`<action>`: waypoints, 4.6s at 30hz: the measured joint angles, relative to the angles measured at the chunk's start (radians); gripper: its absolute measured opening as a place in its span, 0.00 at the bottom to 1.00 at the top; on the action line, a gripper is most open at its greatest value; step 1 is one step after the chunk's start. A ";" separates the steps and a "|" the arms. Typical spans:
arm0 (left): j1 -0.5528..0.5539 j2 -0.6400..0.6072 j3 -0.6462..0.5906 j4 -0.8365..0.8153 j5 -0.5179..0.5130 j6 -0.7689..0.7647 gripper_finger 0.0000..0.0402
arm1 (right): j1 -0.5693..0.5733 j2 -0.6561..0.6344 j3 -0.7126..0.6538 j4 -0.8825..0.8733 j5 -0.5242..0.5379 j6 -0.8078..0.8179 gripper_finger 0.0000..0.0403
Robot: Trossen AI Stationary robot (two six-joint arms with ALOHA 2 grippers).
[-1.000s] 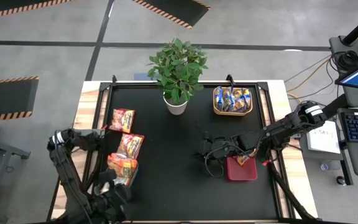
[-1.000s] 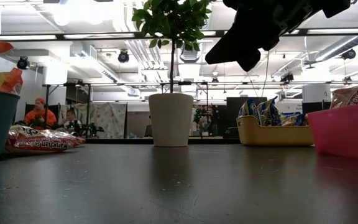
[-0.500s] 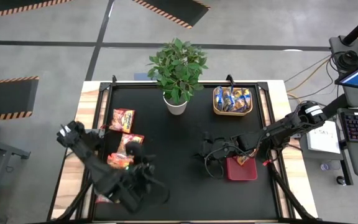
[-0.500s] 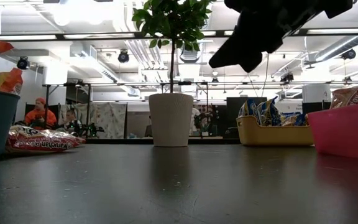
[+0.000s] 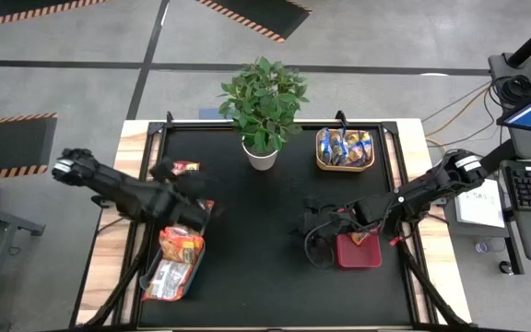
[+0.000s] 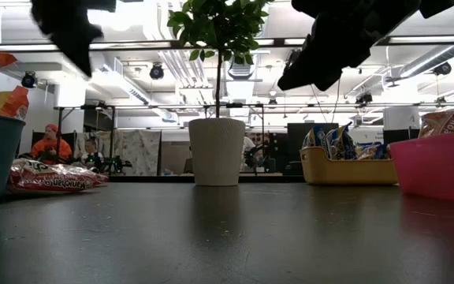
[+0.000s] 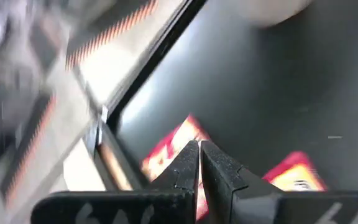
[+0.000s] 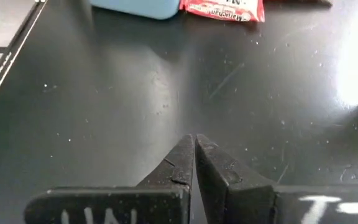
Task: Sort Maruchan noodles
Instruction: Put the red noodle pack into the pink bin
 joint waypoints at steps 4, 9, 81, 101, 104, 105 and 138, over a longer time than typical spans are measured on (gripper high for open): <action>0.200 -0.057 -0.109 0.012 0.094 -0.052 0.00 | 0.000 -0.013 0.000 0.004 0.000 -0.019 0.02; 0.446 -0.069 -0.200 0.116 0.137 0.114 0.00 | -0.003 -0.025 0.000 0.005 0.001 -0.047 0.02; -0.042 -0.526 -0.539 1.405 0.212 1.201 0.00 | -0.198 0.400 0.372 0.283 0.161 -0.262 0.02; -0.056 -0.673 -0.585 1.369 0.220 1.174 0.00 | -0.306 0.759 0.707 0.214 0.158 -0.259 0.06; -0.058 -0.670 -0.582 1.361 0.220 1.176 0.00 | -0.304 0.789 0.752 0.190 0.157 -0.262 0.14; -0.058 -0.670 -0.582 1.362 0.220 1.176 0.00 | -0.304 0.792 0.757 0.179 0.157 -0.262 0.18; -0.058 -0.657 -0.582 1.359 0.221 1.182 0.00 | -0.385 1.011 0.939 0.163 0.105 -0.355 0.68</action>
